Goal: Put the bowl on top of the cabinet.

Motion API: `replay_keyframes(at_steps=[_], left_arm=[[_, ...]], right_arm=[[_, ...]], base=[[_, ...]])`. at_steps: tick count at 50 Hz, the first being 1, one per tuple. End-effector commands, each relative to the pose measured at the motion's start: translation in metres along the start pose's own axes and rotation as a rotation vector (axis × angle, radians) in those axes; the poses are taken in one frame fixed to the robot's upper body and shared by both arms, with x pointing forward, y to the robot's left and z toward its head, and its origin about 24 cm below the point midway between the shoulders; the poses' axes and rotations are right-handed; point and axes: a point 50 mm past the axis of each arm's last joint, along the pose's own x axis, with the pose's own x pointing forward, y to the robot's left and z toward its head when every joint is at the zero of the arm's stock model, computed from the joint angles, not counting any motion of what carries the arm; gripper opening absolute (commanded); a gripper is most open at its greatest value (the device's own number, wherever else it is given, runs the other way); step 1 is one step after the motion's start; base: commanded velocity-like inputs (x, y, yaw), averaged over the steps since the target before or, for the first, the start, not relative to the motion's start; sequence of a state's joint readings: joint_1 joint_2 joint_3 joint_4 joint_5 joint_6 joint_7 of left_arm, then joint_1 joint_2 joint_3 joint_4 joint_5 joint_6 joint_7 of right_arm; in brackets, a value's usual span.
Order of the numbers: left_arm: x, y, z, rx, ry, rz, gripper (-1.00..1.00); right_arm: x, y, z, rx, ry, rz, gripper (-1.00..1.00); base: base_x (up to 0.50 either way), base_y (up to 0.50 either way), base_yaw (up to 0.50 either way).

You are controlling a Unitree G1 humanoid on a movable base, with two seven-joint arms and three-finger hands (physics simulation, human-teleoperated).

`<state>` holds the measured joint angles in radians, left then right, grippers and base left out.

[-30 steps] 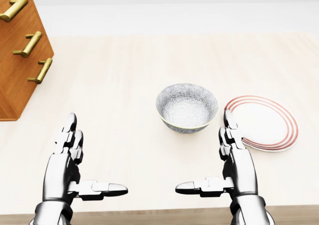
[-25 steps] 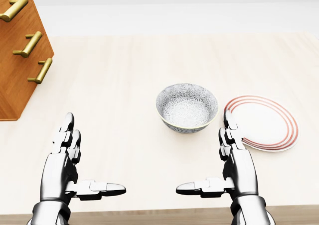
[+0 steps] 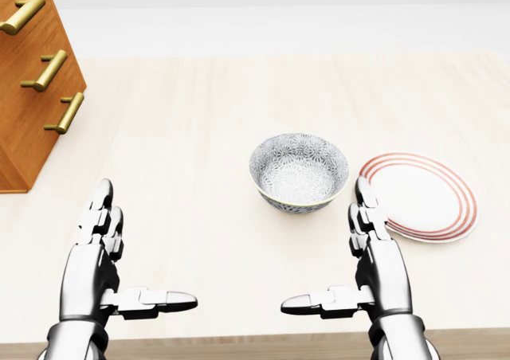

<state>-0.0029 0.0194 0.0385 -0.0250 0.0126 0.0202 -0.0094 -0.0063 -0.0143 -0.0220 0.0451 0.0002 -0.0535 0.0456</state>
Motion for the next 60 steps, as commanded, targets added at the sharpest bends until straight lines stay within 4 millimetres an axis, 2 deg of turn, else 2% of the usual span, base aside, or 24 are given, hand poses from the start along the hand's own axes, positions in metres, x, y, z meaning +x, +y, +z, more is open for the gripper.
replay_keyframes(at_steps=[1,15,19,20,24,25,26,28,29,33,36,39,50,60], left_arm=[[0.002,0.002,-0.003,0.024,0.024,0.027,1.0],[0.0,0.0,0.001,0.025,0.01,0.016,1.0],[0.0,0.005,0.009,0.022,-0.006,0.027,1.0],[-0.002,0.009,0.015,0.035,-0.023,0.044,1.0],[-0.016,0.037,0.075,0.018,-0.286,0.137,1.0],[-0.016,0.038,0.076,0.019,-0.29,0.139,1.0],[-0.029,0.049,0.105,0.018,-0.421,0.18,1.0],[-0.044,0.061,0.136,0.029,-0.567,0.223,1.0],[-0.061,0.072,0.159,0.05,-0.686,0.267,1.0],[-0.087,0.096,0.186,0.027,-0.846,0.363,1.0],[-0.098,0.105,0.194,0.002,-0.903,0.407,1.0],[-0.097,0.105,0.19,-0.022,-0.879,0.423,1.0],[-0.093,0.101,0.186,-0.035,-0.854,0.41,1.0],[-0.093,0.1,0.186,-0.033,-0.855,0.405,1.0]], right_arm=[[0.0,-0.001,-0.001,0.002,0.002,-0.004,1.0],[-0.003,-0.004,0.003,-0.005,-0.013,-0.016,1.0],[-0.006,-0.012,0.019,-0.005,-0.048,-0.041,1.0],[-0.008,-0.017,0.027,0.003,-0.064,-0.059,1.0],[-0.027,-0.044,0.084,0.015,-0.282,-0.134,1.0],[-0.027,-0.044,0.085,0.015,-0.287,-0.135,1.0],[-0.039,-0.053,0.108,0.003,-0.391,-0.163,1.0],[-0.057,-0.064,0.14,-0.01,-0.543,-0.201,1.0],[-0.077,-0.073,0.167,-0.037,-0.679,-0.232,1.0],[-0.124,-0.094,0.217,-0.072,-0.977,-0.32,1.0],[-0.158,-0.108,0.241,-0.054,-1.136,-0.371,1.0],[-0.164,-0.112,0.244,-0.034,-1.131,-0.38,1.0],[-0.148,-0.105,0.232,-0.108,-1.045,-0.372,1.0],[-0.149,-0.102,0.233,-0.147,-1.052,-0.366,1.0]], base=[[0.0,0.0,0.0],[0.0,0.0,0.0],[0.0,0.0,0.0],[0.0,0.0,0.0],[0.0,0.0,0.0],[0.0,0.0,0.0],[0.0,0.0,0.0],[0.0,0.0,0.0],[0.0,0.0,0.0],[0.0,0.0,0.0],[0.0,0.0,0.0],[0.0,0.0,0.0],[0.0,0.0,0.0],[0.0,0.46,0.0]])
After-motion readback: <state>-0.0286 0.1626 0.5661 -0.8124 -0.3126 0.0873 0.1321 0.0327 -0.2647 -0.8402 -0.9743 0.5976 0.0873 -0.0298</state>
